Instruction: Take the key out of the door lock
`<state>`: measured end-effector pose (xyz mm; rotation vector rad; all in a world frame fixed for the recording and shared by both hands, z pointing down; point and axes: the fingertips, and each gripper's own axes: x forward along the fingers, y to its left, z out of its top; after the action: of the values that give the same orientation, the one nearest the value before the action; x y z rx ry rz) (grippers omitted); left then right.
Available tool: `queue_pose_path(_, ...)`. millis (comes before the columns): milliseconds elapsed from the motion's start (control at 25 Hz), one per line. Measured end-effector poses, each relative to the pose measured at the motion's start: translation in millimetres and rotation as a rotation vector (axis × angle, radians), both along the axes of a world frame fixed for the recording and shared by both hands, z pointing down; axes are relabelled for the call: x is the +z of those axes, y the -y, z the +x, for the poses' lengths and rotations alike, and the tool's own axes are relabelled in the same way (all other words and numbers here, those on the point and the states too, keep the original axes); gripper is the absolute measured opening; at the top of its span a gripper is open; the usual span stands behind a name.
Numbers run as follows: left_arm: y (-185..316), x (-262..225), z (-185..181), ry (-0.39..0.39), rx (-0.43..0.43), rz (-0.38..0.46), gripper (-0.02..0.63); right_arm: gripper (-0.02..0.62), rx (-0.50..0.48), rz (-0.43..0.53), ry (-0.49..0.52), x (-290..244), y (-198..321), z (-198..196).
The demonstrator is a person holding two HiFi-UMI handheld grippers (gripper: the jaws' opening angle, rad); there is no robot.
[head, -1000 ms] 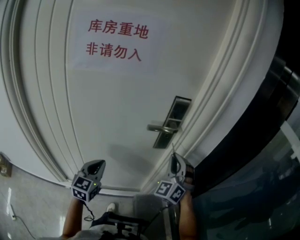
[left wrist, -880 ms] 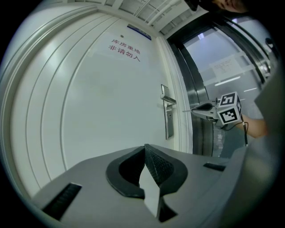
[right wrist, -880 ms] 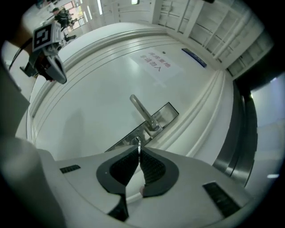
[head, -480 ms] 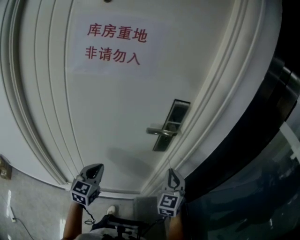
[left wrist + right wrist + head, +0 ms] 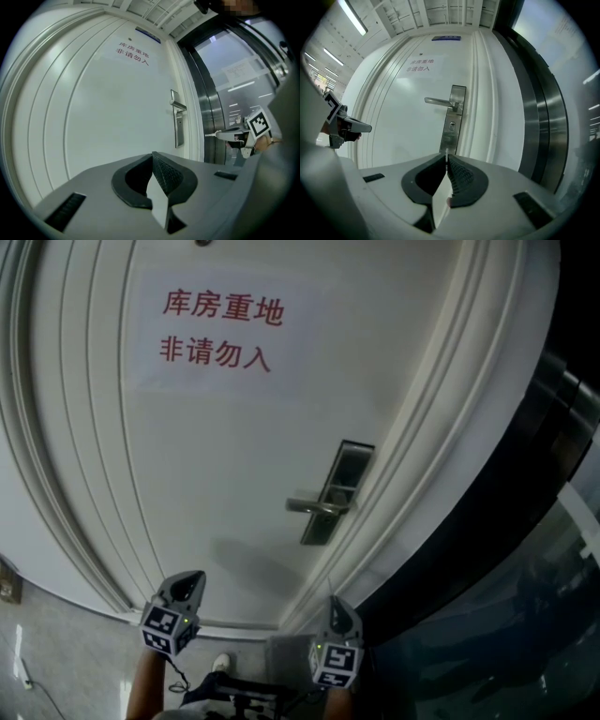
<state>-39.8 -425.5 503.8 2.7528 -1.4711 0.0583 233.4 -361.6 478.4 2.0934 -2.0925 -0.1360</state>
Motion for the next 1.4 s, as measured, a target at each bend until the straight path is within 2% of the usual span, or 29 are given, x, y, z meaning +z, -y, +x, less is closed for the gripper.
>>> queue_pose_path(400,3.2,1.5,5.5,0.005,-0.001,-0.001,0.008,0.021,0.003,-0.014,0.061,14.8,-6.7,4.2)
queue_pose_path(1400,1.6,6.6,8.5,0.019,0.000,-0.021,0.009,0.020,-0.024,-0.013,0.081,20.4,-8.1,2.2)
